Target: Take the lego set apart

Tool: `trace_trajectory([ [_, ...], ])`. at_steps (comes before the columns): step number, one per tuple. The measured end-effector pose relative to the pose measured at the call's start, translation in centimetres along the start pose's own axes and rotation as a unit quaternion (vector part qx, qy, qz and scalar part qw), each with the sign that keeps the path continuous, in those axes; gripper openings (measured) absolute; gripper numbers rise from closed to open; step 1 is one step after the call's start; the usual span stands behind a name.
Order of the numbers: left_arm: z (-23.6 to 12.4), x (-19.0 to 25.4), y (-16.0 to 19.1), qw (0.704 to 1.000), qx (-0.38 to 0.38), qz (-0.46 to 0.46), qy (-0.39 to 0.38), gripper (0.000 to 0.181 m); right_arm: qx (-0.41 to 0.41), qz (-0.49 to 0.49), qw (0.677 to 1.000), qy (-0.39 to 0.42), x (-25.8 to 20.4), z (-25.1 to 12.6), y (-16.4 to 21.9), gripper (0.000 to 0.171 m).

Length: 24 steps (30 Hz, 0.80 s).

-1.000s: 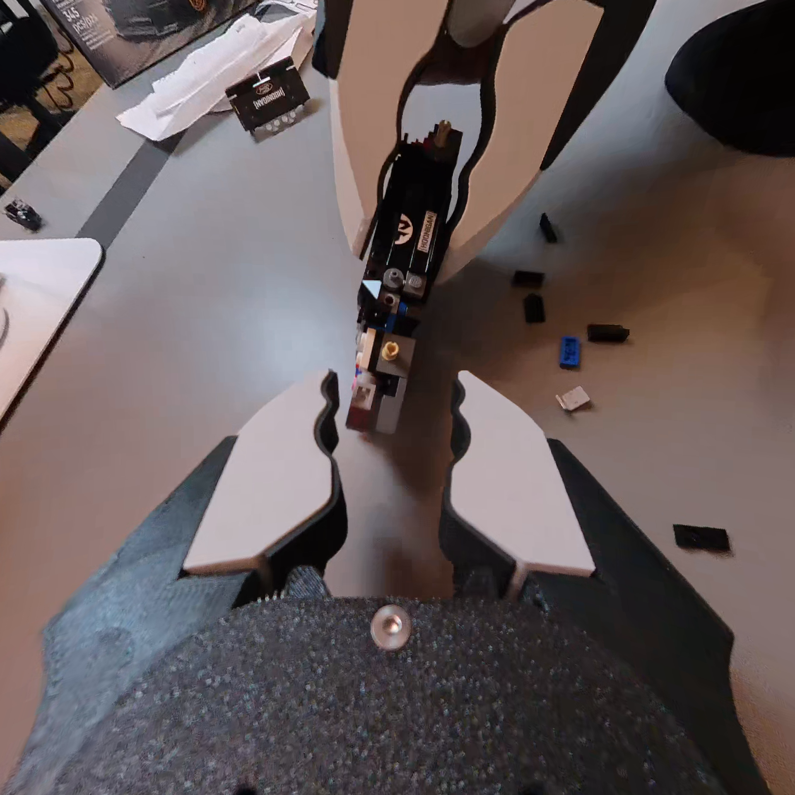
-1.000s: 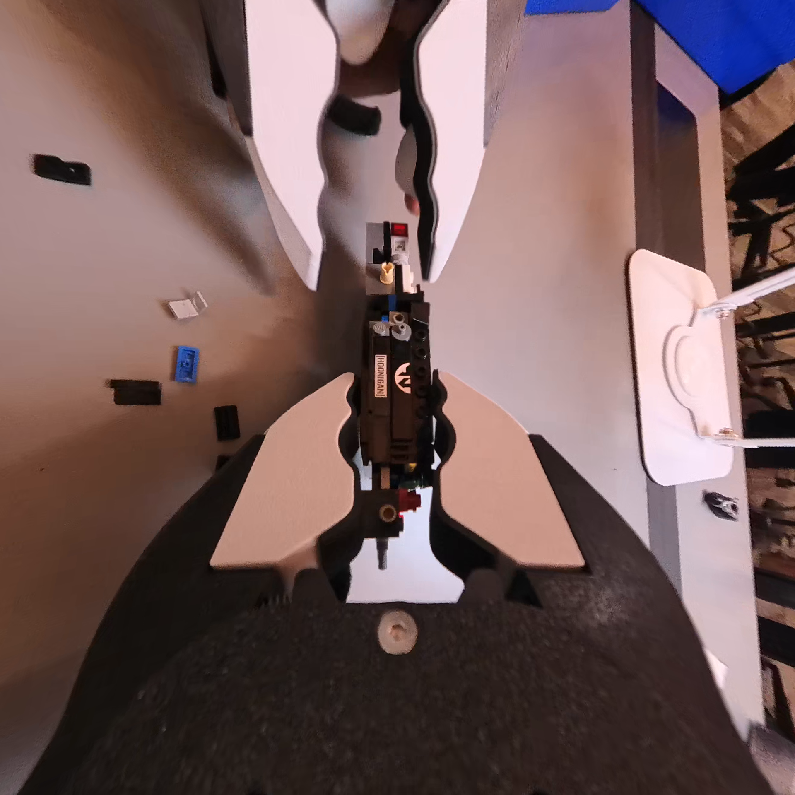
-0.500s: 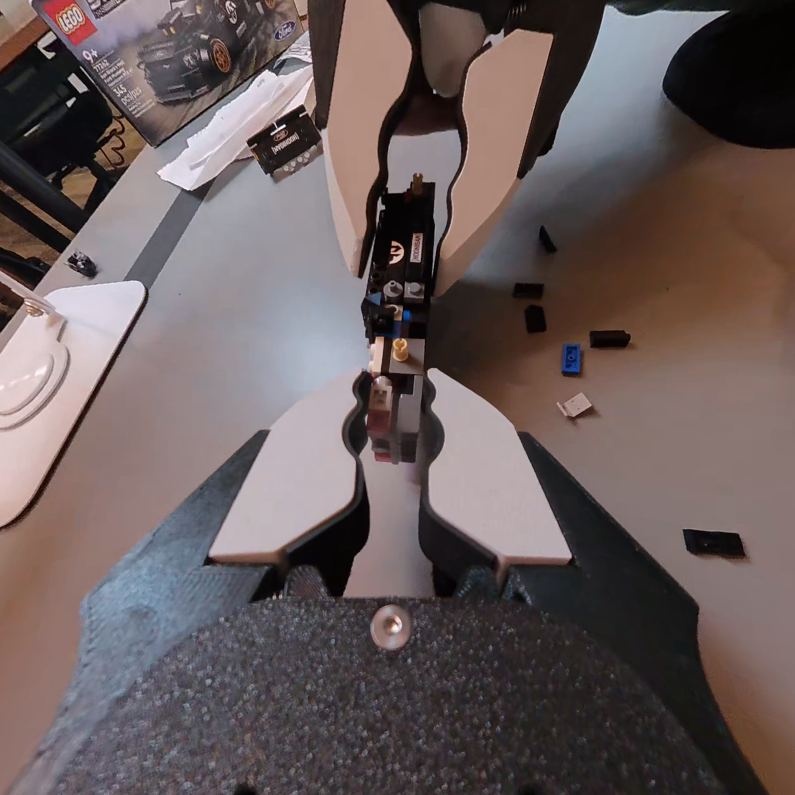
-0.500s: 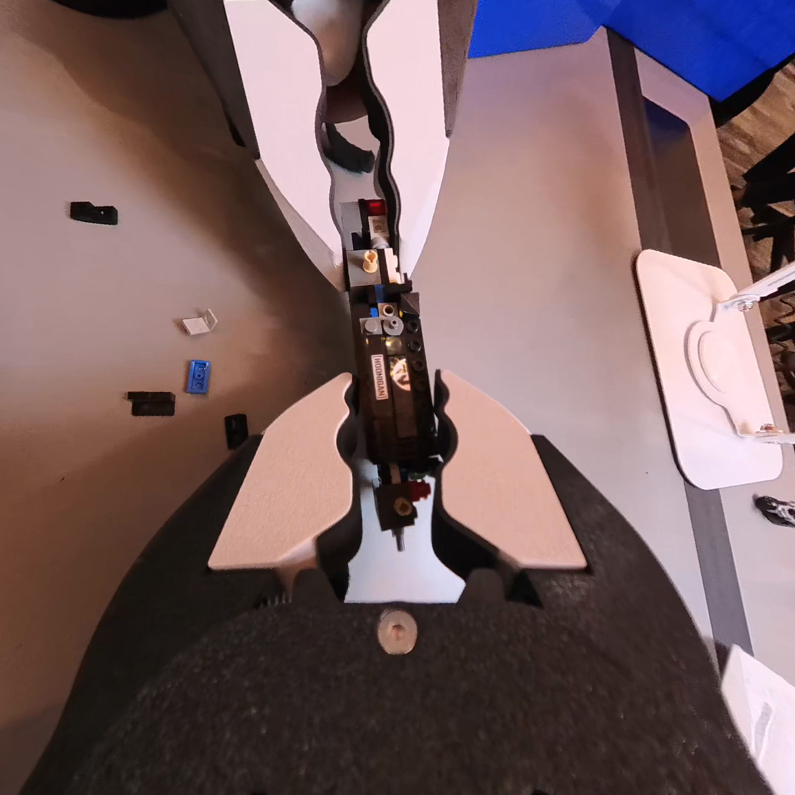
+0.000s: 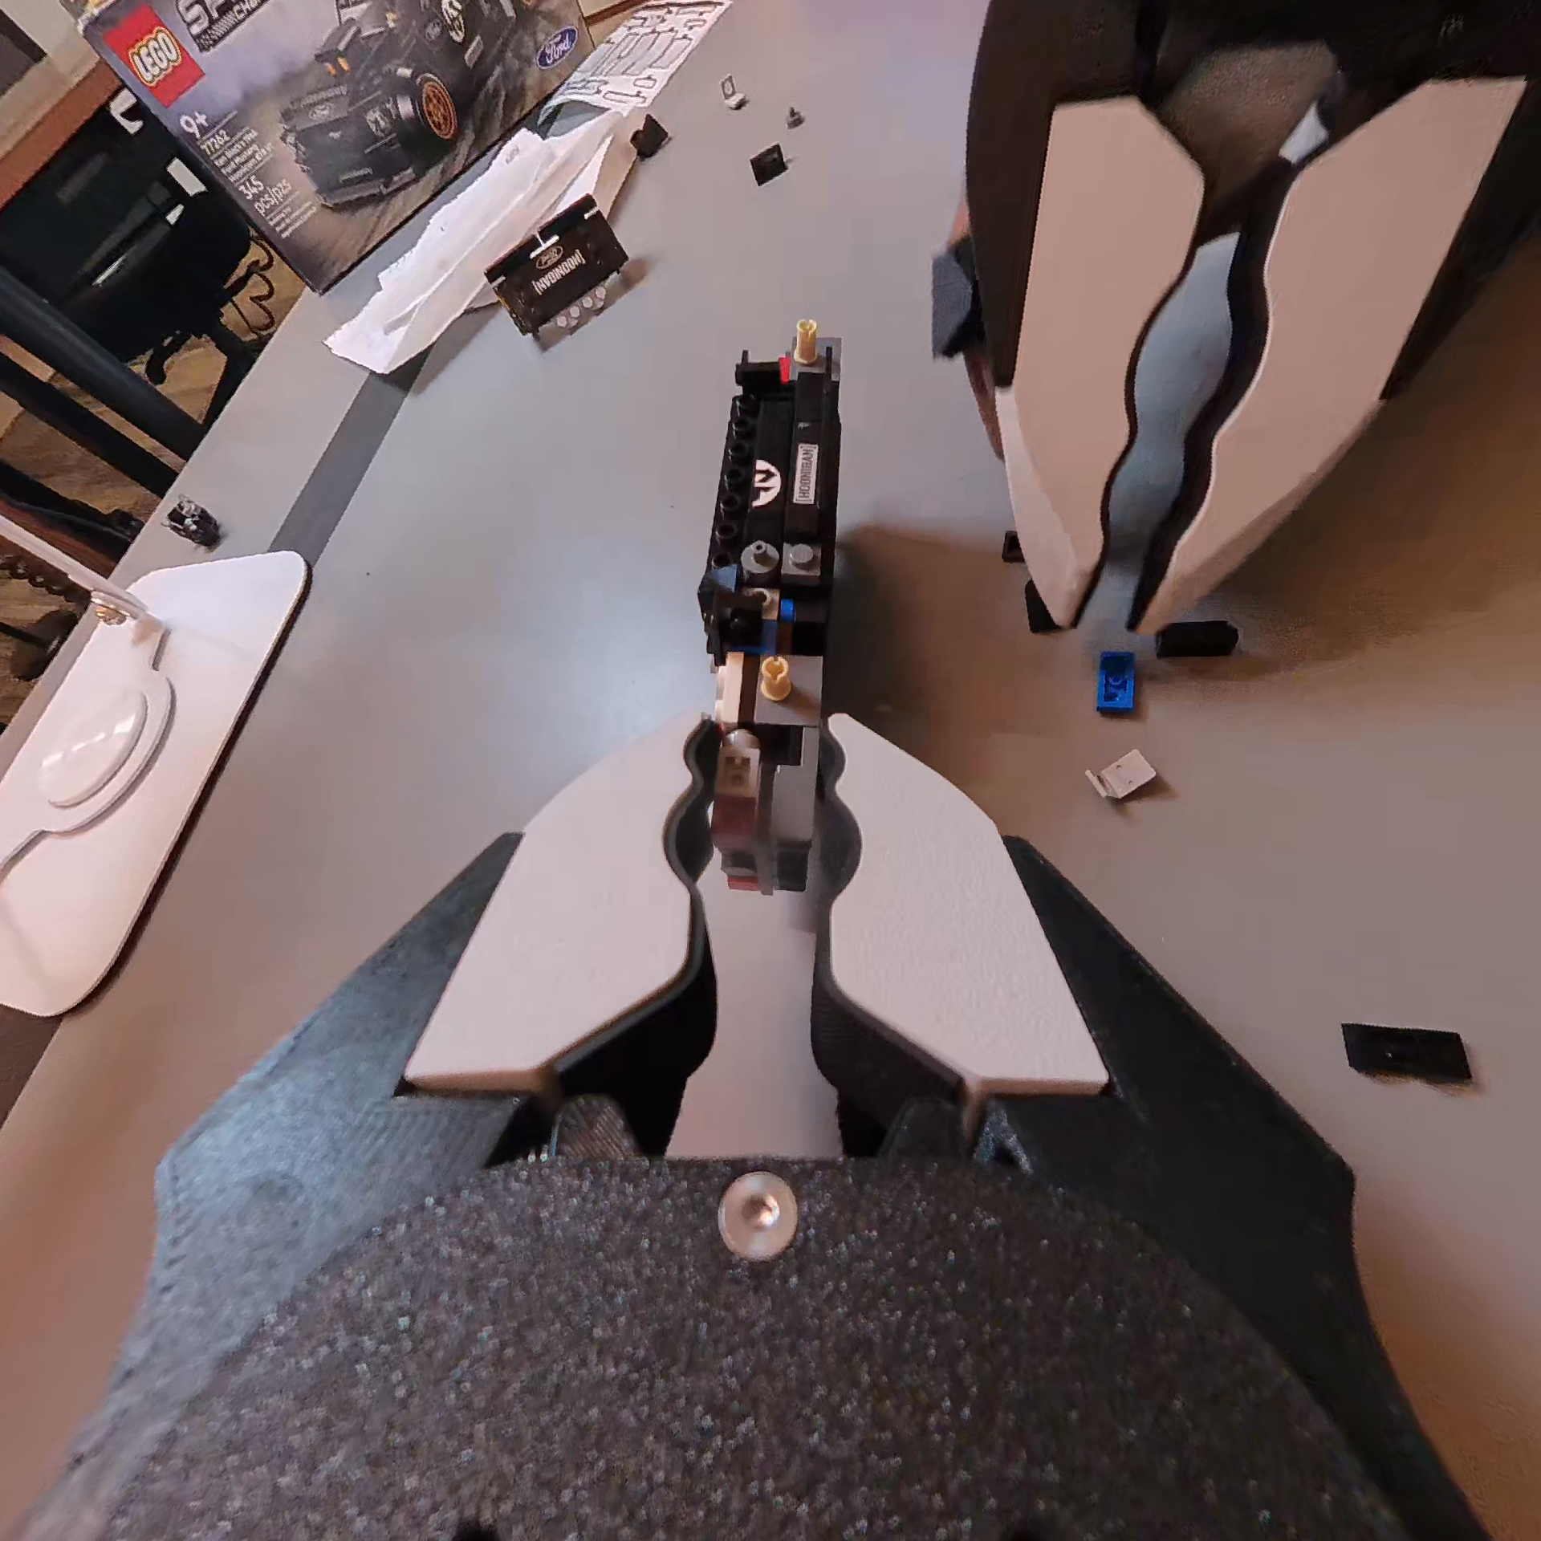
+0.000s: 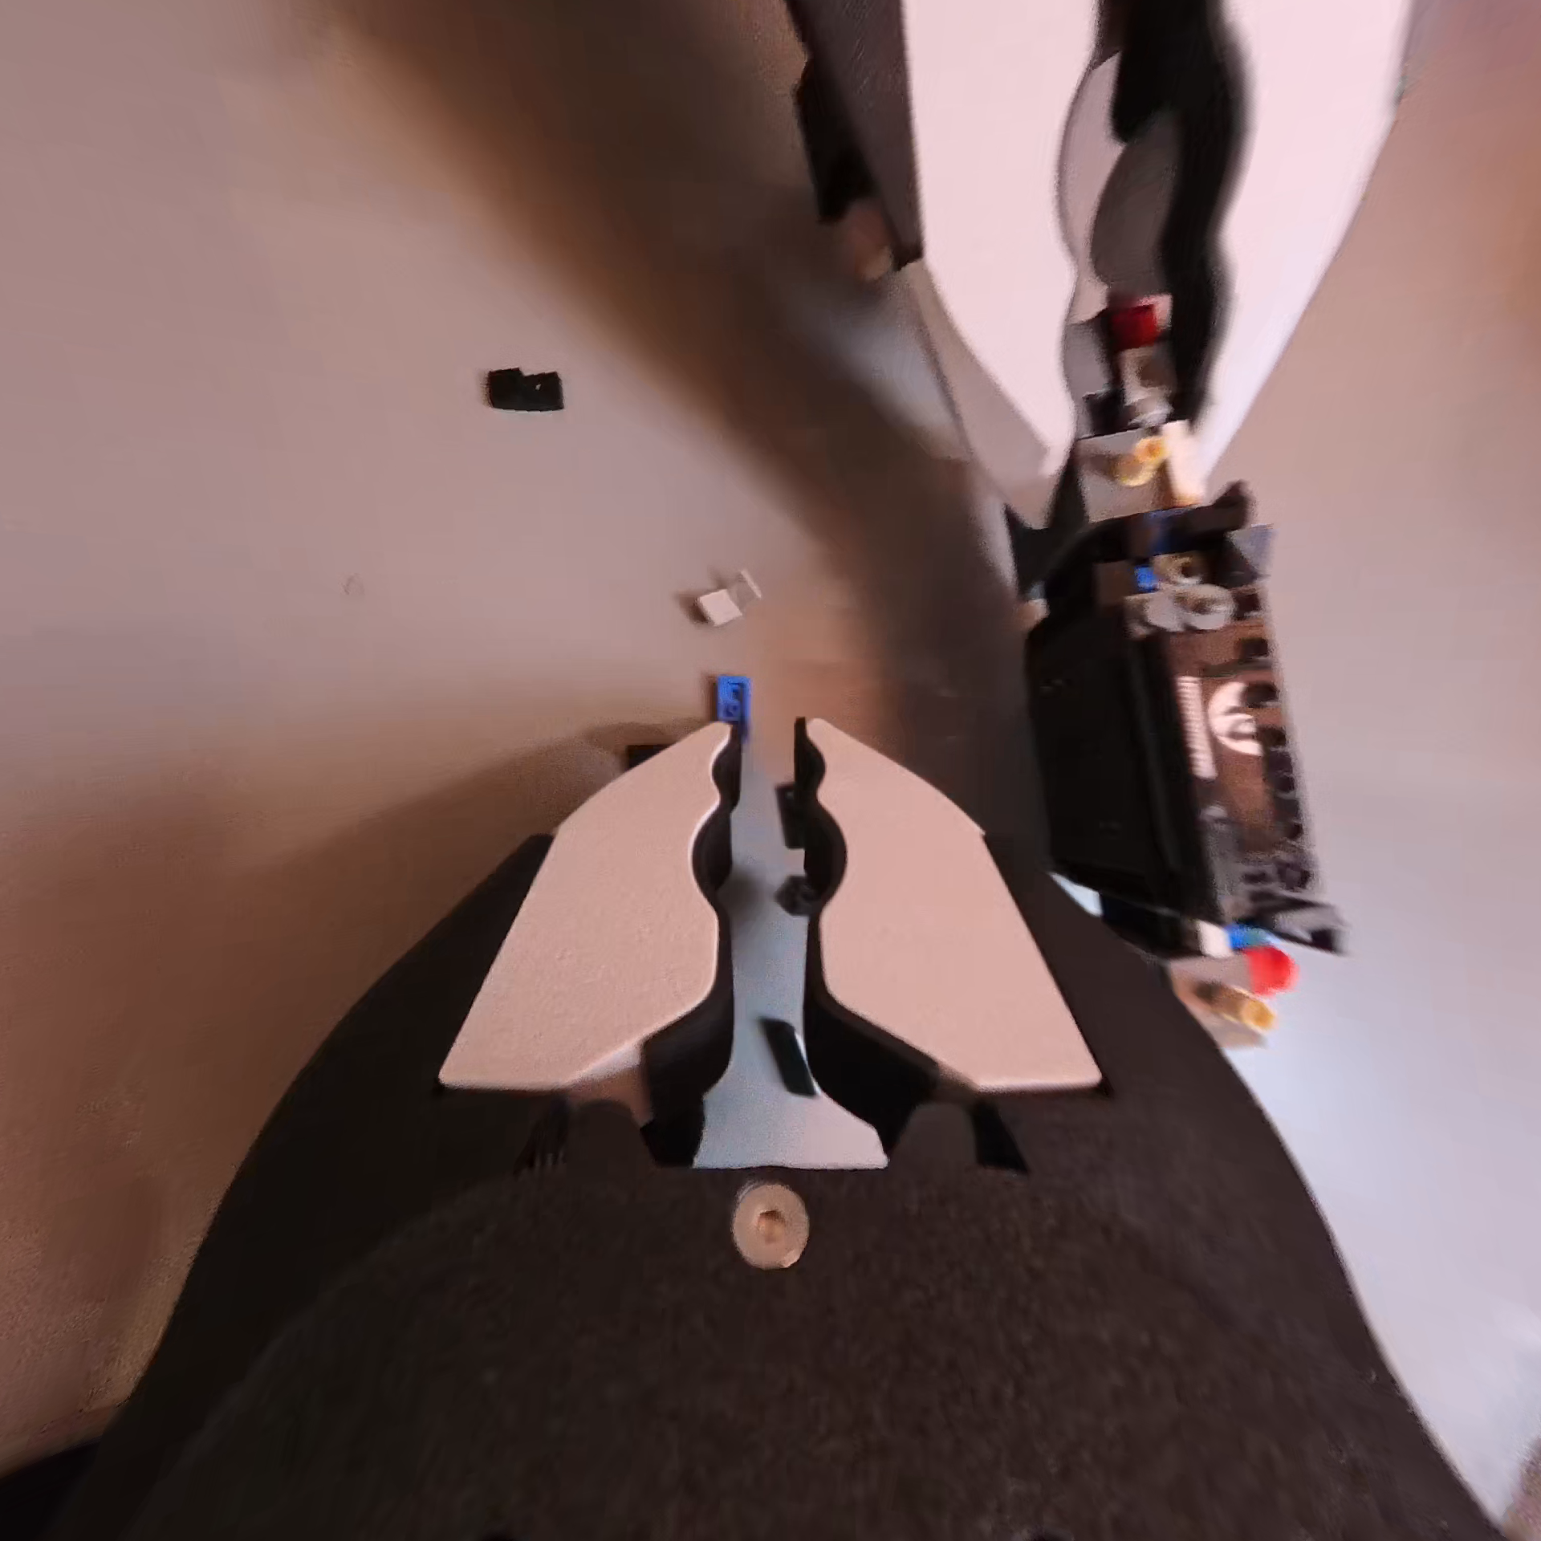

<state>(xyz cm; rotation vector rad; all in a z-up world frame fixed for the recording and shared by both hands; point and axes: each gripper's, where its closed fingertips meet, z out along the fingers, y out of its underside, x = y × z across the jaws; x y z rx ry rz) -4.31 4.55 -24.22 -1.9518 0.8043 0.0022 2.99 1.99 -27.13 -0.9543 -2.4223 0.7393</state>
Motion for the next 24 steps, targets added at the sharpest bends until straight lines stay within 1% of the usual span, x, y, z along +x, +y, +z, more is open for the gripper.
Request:
trace_trajectory([
  [5,-0.1,0.0,0.0,1.0,-0.008,0.009,-0.005,0.022,-0.025,0.028,0.999,-0.029,-0.7,1.0,0.3,0.017],
  [7,-0.1,0.1,0.0,1.0,-0.009,0.009,-0.005,0.022,-0.035,0.032,0.999,-0.025,-0.7,1.2,0.3,0.016],
  [9,-0.2,0.1,0.1,1.0,-0.011,0.008,-0.002,0.022,-0.042,0.029,0.999,-0.02,-0.7,1.4,0.3,0.008],
  [14,-0.2,0.1,0.1,1.0,-0.014,0.005,0.0,0.022,-0.033,0.027,0.999,-0.016,-0.6,1.4,0.0,0.008],
  [19,-0.2,0.1,0.2,1.0,-0.014,-0.002,0.003,0.022,-0.011,0.051,0.996,-0.075,-2.1,0.6,-1.0,0.008],
  [20,-0.2,0.0,0.2,1.0,-0.014,-0.003,0.004,0.022,-0.011,0.051,0.996,-0.074,-2.1,0.5,-1.2,0.01],
  [22,-0.2,0.0,0.2,1.0,-0.014,-0.004,0.004,0.022,0.001,0.047,0.999,-0.023,-0.5,0.1,-1.6,0.02],
  [24,-0.2,0.0,0.2,1.0,-0.013,-0.004,0.004,0.022,0.039,0.047,0.998,0.002,0.5,-0.8,-2.6,0.022],
])
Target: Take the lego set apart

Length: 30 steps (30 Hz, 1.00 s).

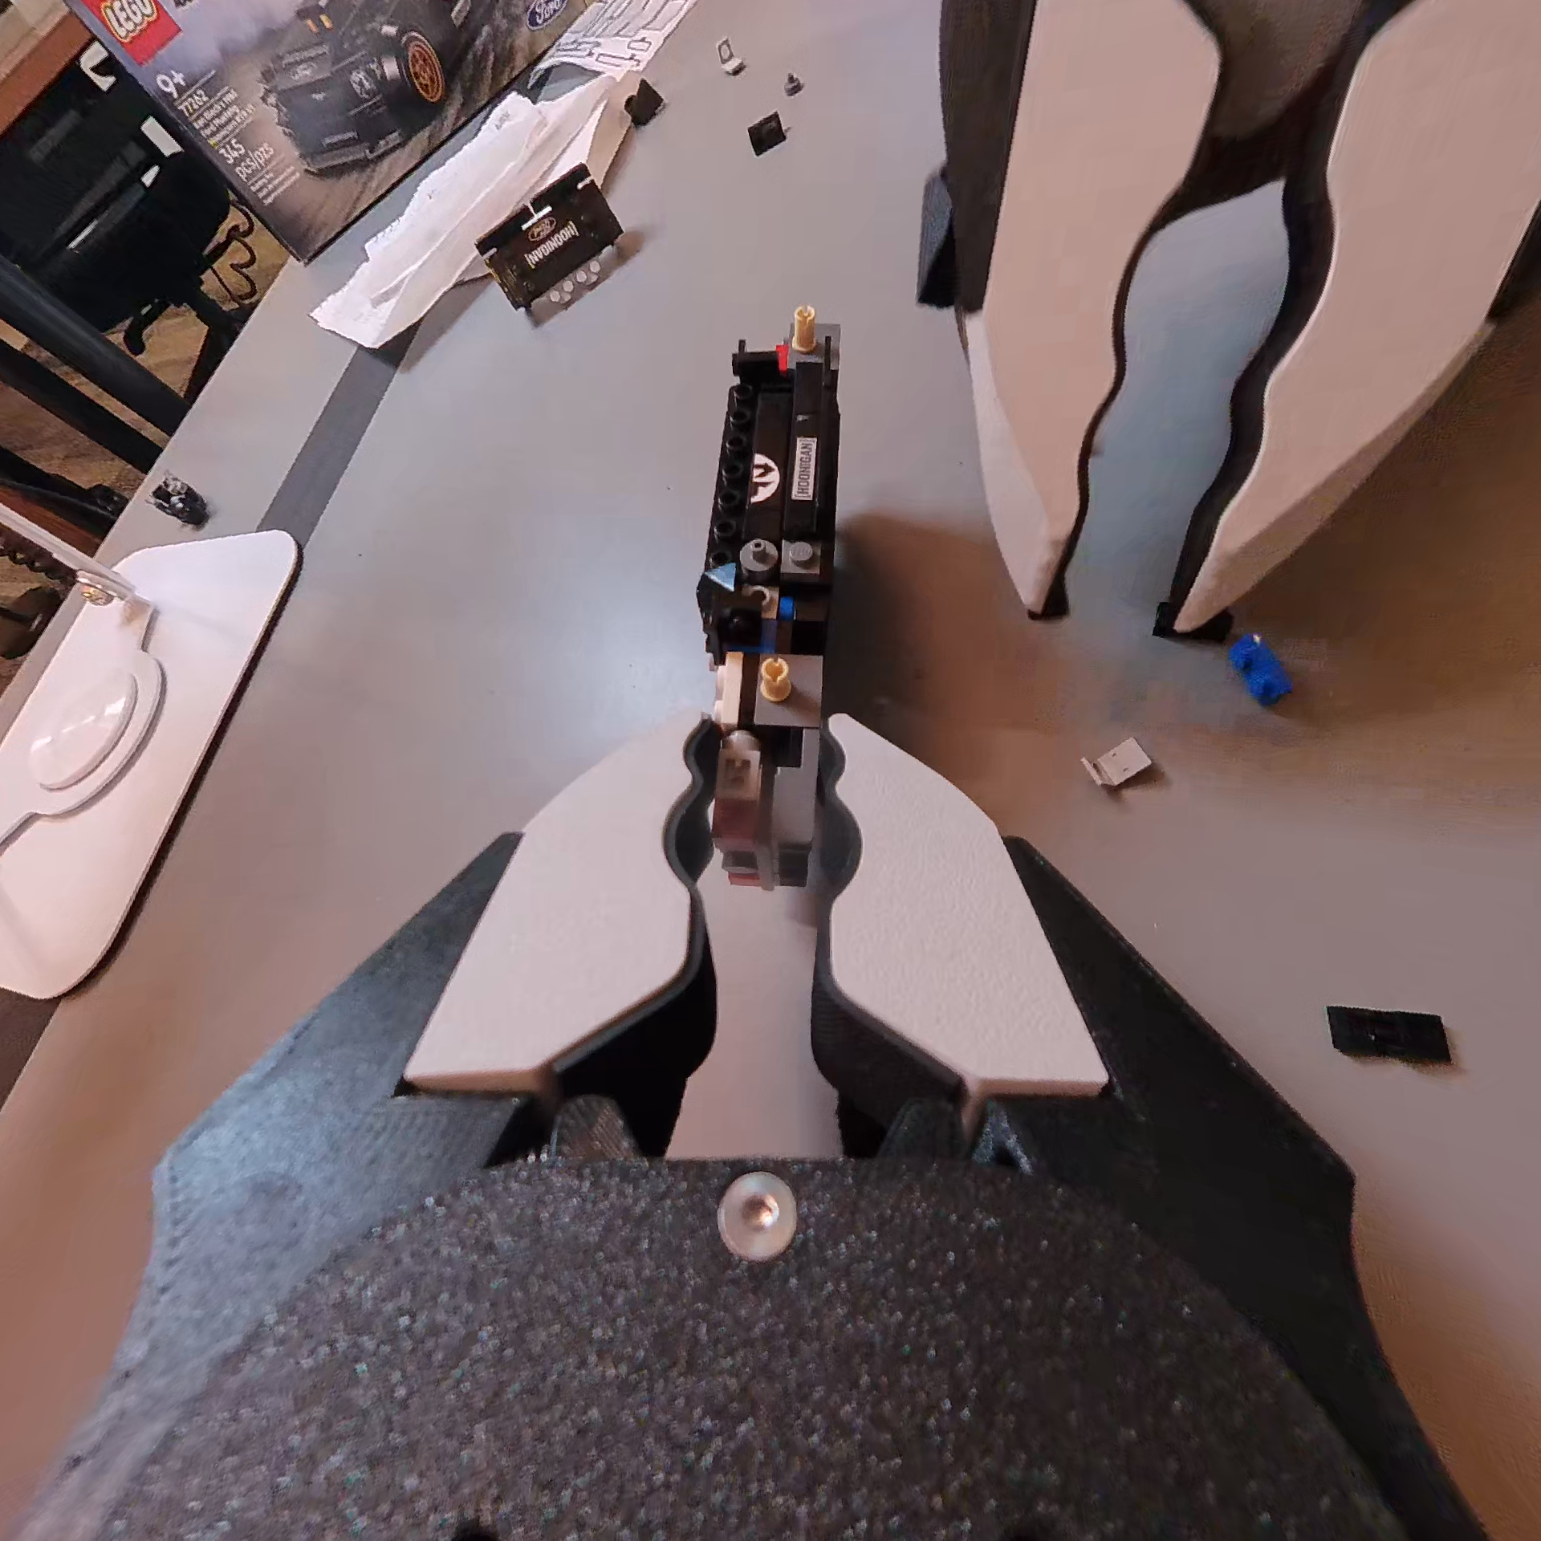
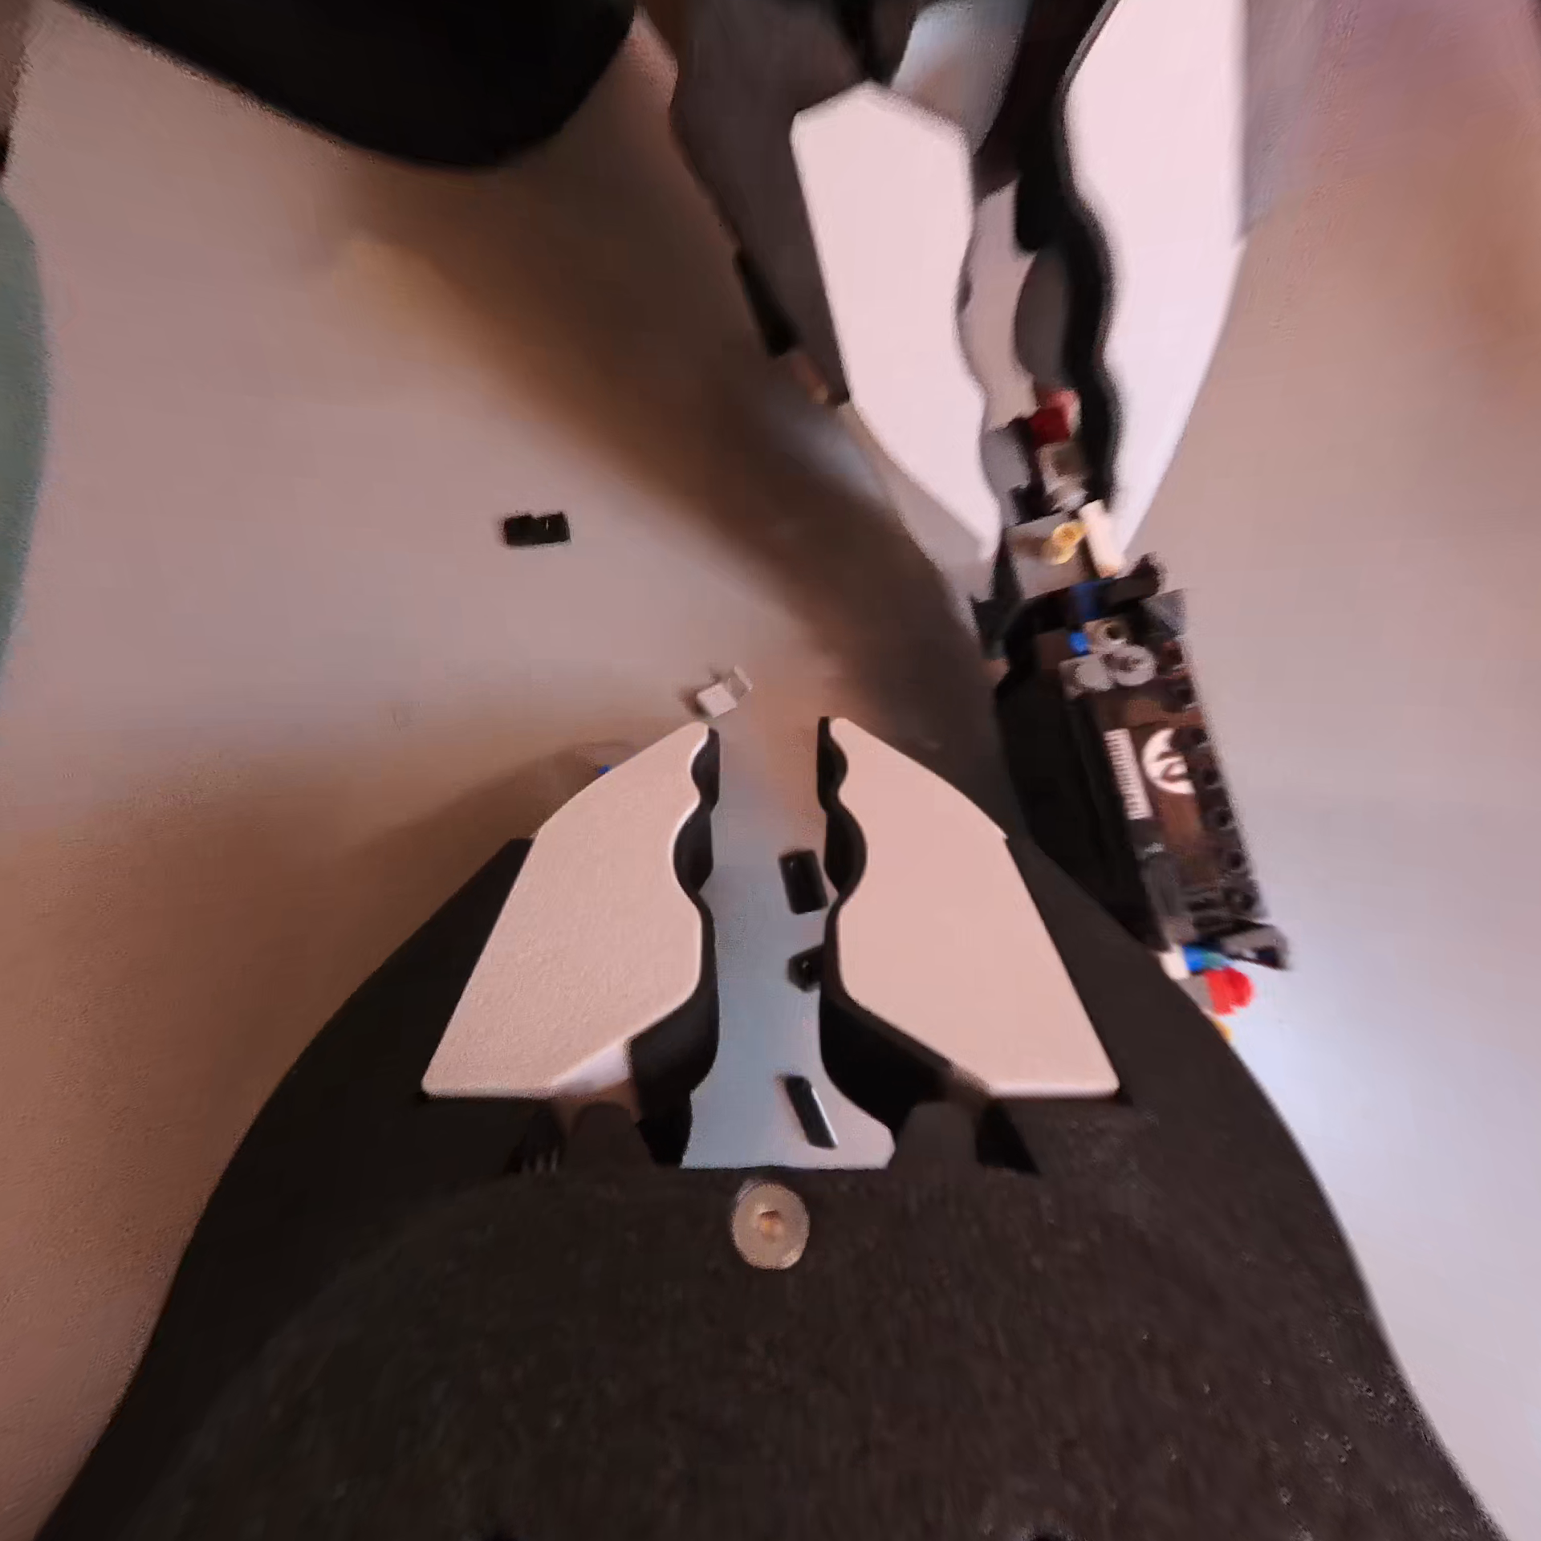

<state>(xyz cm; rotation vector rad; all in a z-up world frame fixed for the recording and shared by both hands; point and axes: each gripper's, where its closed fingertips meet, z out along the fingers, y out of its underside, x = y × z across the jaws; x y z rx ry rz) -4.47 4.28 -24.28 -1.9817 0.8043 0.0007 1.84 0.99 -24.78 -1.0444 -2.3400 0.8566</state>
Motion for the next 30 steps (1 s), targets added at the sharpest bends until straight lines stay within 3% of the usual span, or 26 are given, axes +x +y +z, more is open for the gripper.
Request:
trace_trajectory([
  [7,0.0,-0.1,0.1,1.0,0.0,-0.009,0.004,0.022,-0.035,-0.061,0.995,-0.07,-4.3,-0.4,2.0,0.008],
  [11,0.0,-0.1,0.0,1.0,0.001,-0.008,0.004,0.022,-0.036,-0.062,0.997,-0.015,-3.3,0.2,2.3,0.011],
  [16,0.0,0.0,0.0,1.0,-0.001,-0.006,0.002,0.022,-0.06,-0.058,0.996,-0.03,-3.5,0.9,2.8,0.017],
  [20,0.0,0.0,0.1,1.0,-0.002,-0.005,0.002,0.022,-0.08,-0.073,0.994,-0.028,-3.9,1.4,3.0,0.008],
  [24,0.0,0.0,0.1,1.0,-0.003,-0.006,0.003,0.022,-0.007,0.02,0.996,-0.086,-4.8,0.6,0.7,0.008],
  [27,0.0,0.0,0.1,1.0,-0.004,-0.005,0.003,0.022,-0.028,0.075,0.993,-0.084,-3.6,0.7,1.8,0.04],
  [30,-0.1,0.0,0.2,1.0,-0.004,-0.005,0.004,0.022,-0.024,0.068,0.996,-0.047,-2.4,0.9,2.3,0.031],
])
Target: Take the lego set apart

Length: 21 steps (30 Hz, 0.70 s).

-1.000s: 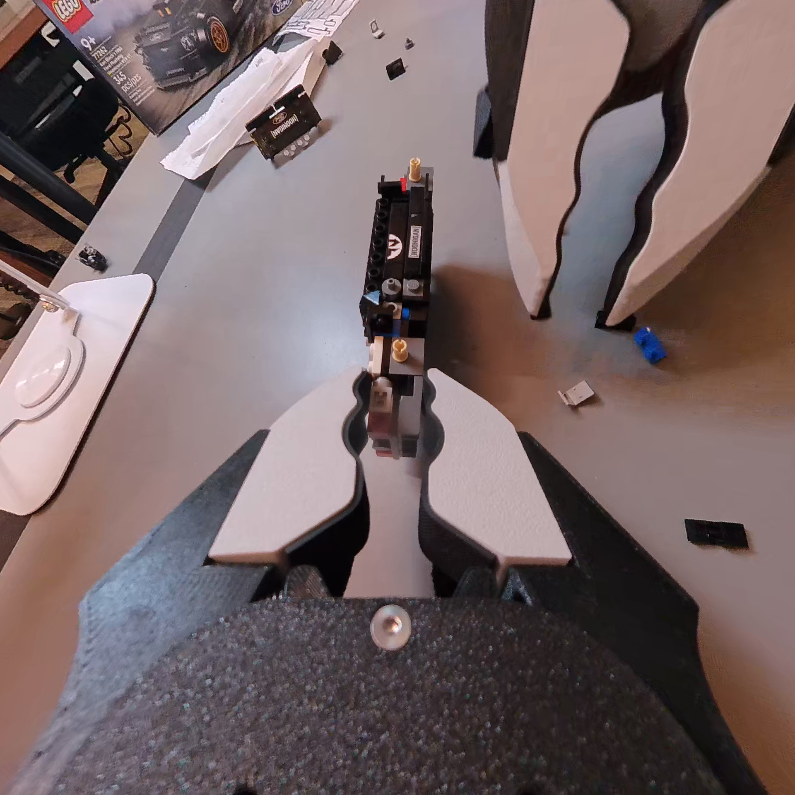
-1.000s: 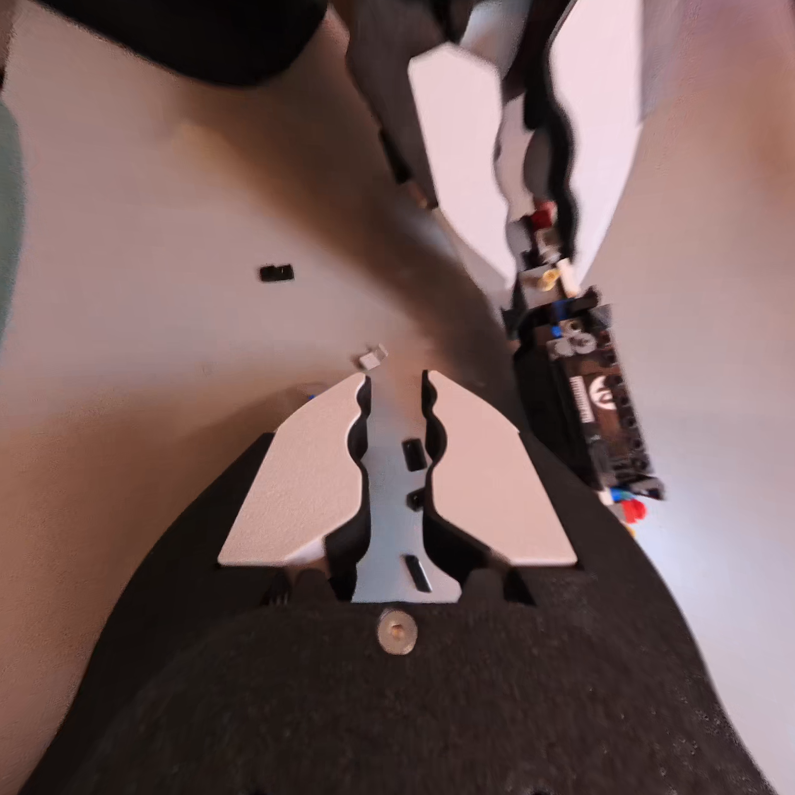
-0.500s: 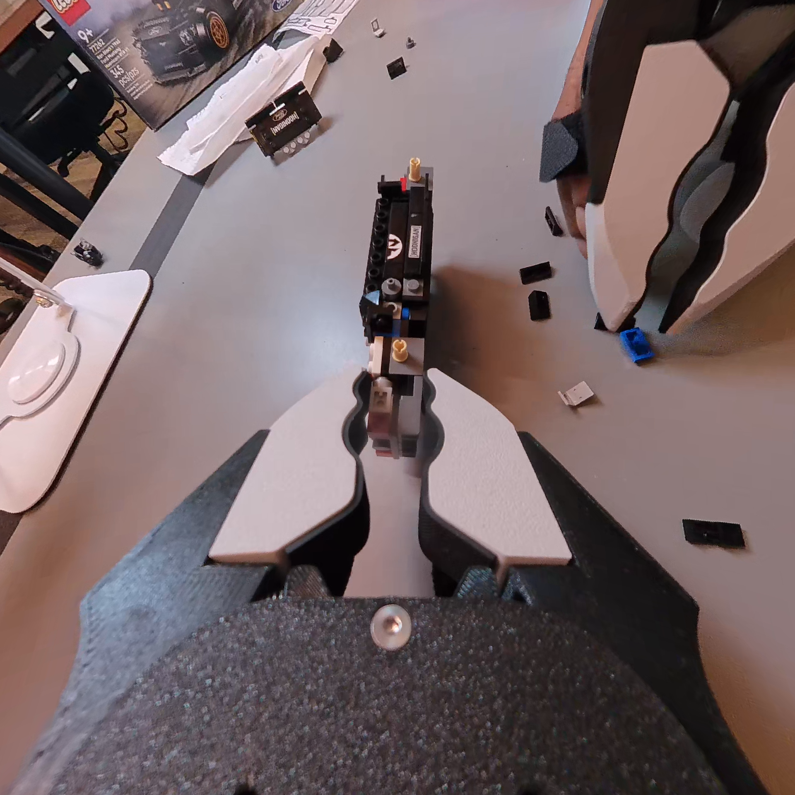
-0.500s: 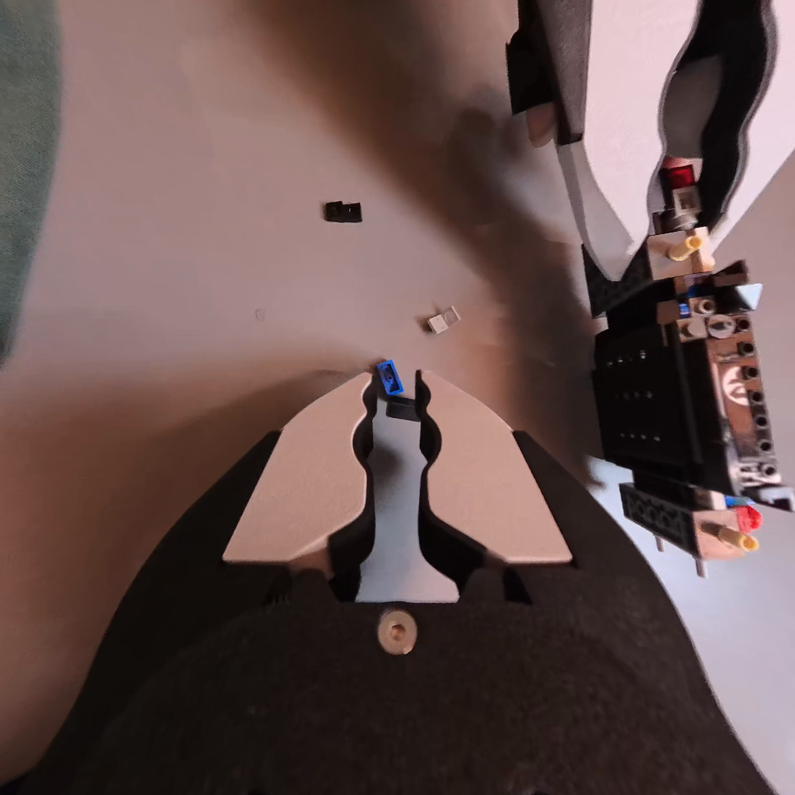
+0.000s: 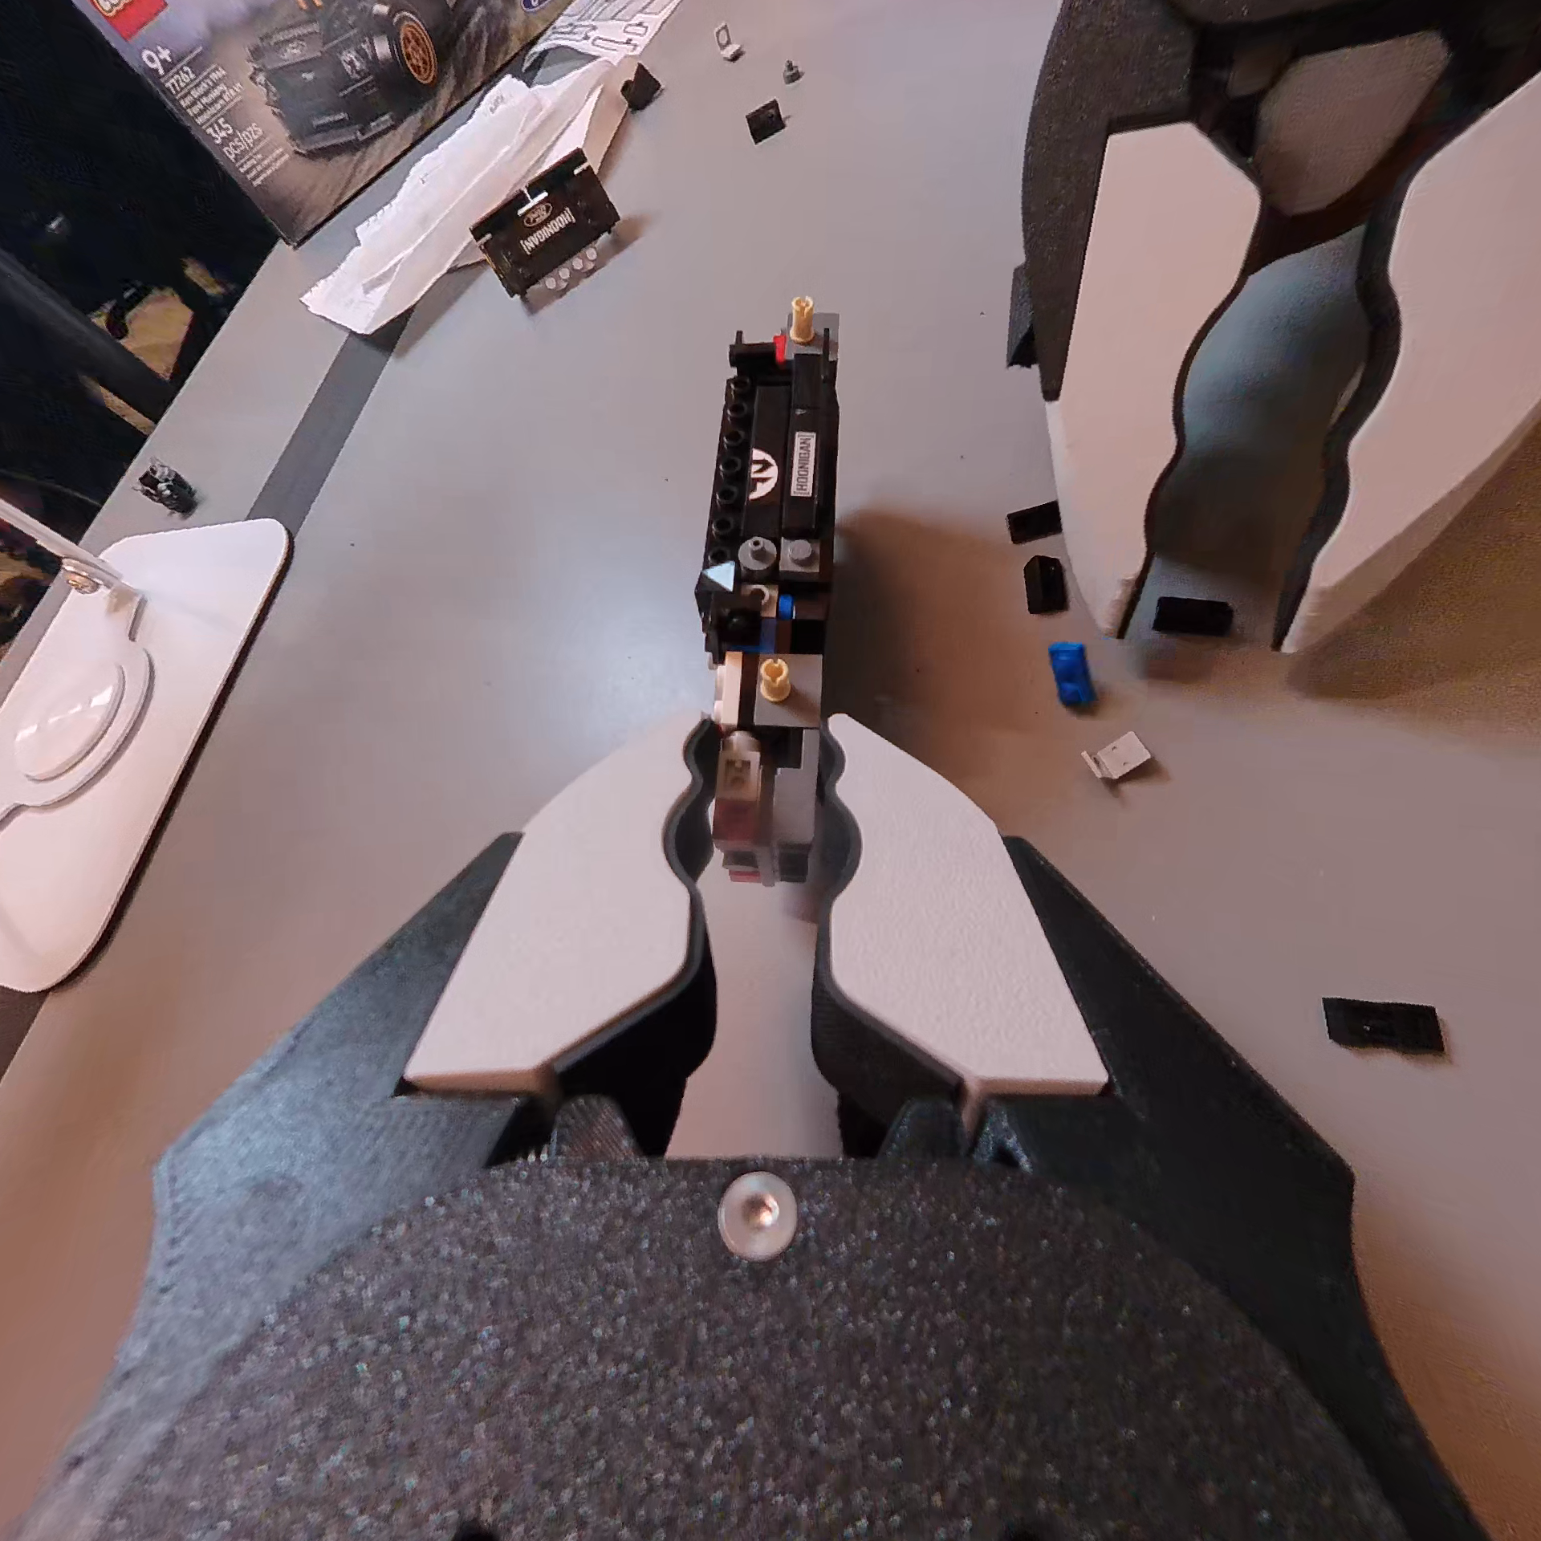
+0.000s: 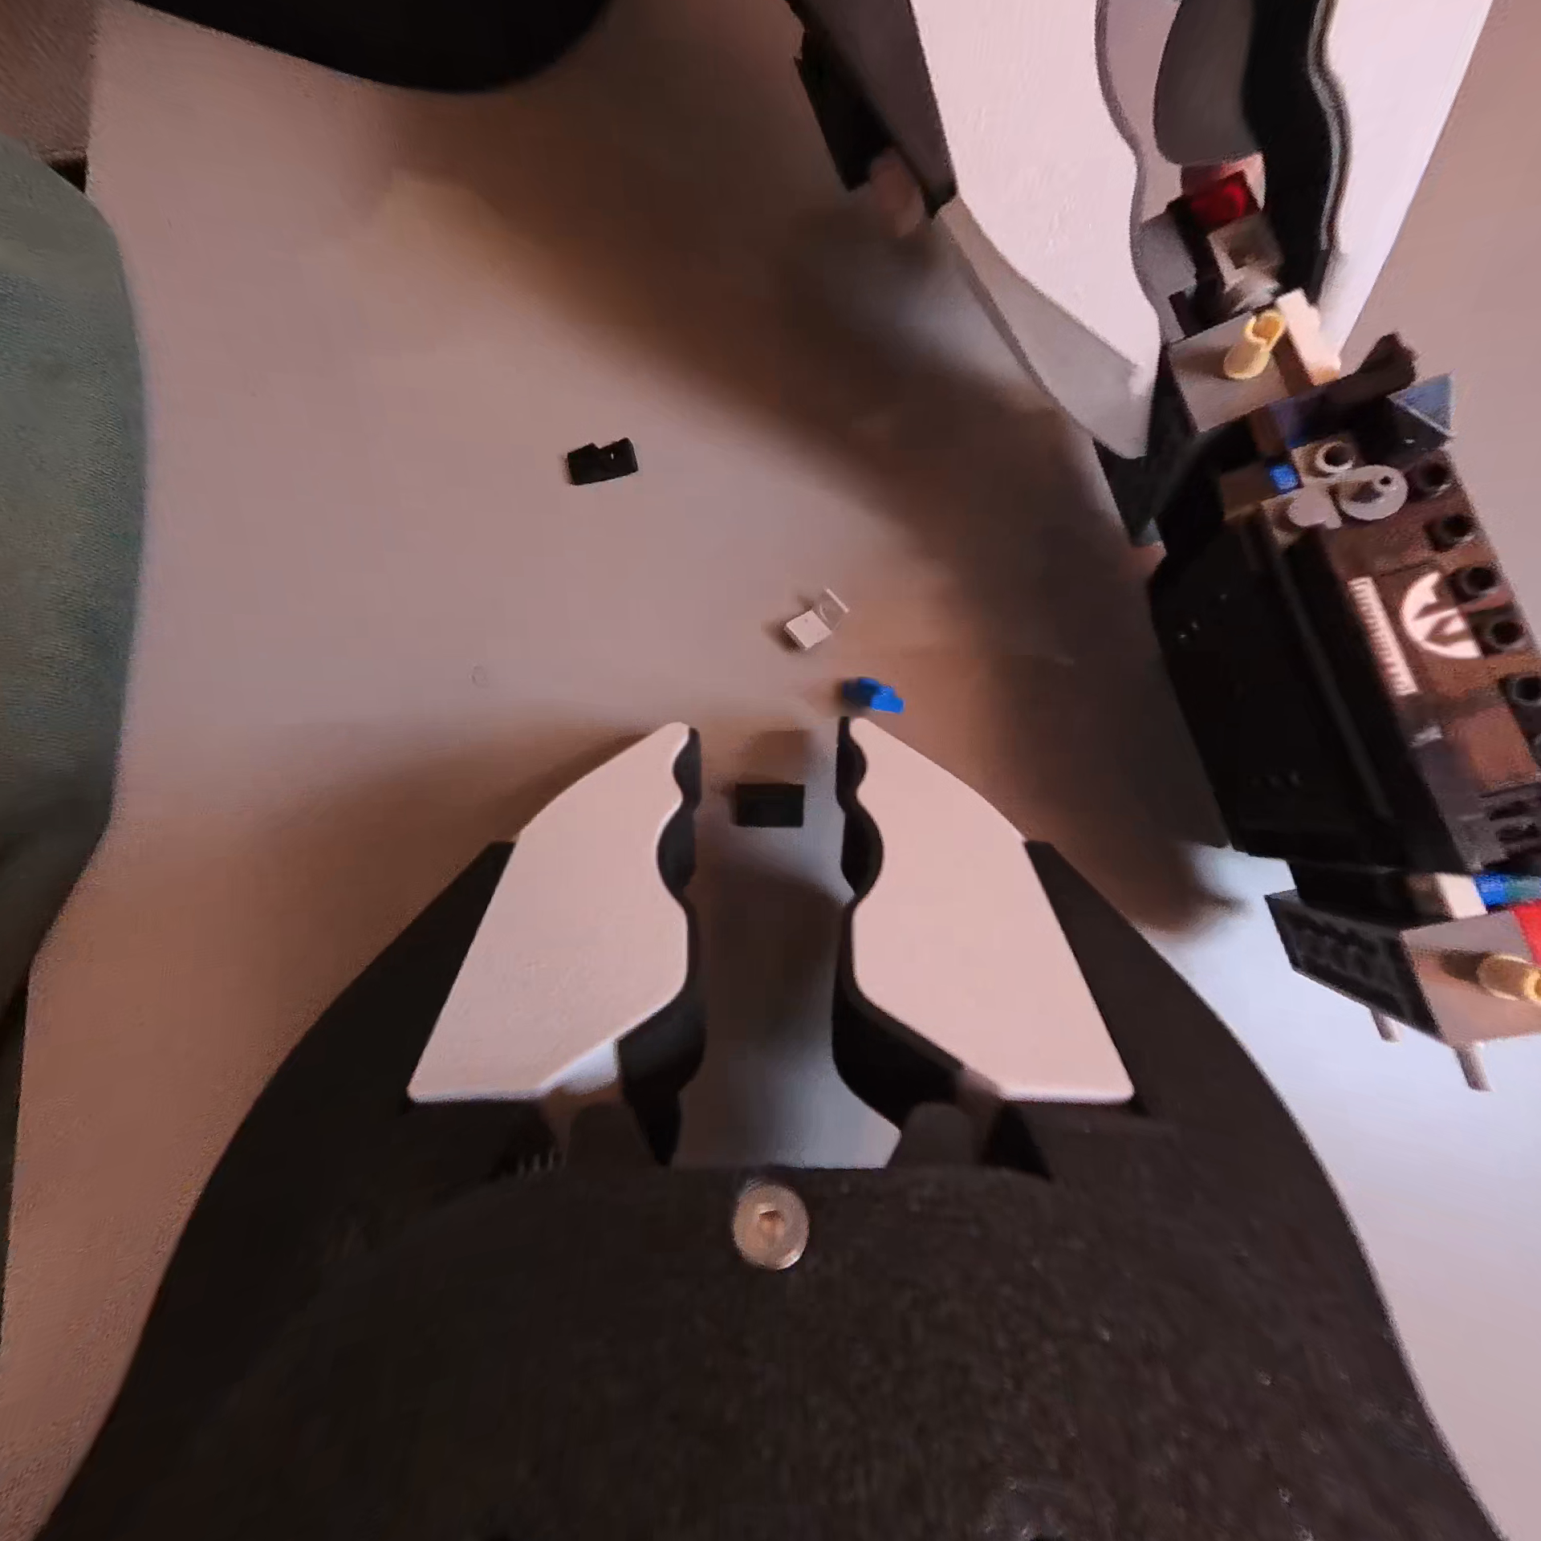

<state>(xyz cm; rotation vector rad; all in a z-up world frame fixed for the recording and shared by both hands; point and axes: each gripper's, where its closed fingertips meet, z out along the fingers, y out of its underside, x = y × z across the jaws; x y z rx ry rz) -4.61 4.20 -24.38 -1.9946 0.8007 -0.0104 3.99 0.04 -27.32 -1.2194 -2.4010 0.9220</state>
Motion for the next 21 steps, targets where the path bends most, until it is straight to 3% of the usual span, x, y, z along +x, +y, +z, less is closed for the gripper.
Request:
trace_trajectory([
  [11,0.0,0.0,0.1,1.0,-0.001,-0.002,0.002,0.022,0.025,0.025,0.994,0.104,4.3,-0.9,-0.4,0.014],
  [21,0.0,0.0,0.2,1.0,-0.005,0.005,0.001,0.022,-0.032,-0.039,0.989,0.138,5.6,0.8,0.4,0.009],
])
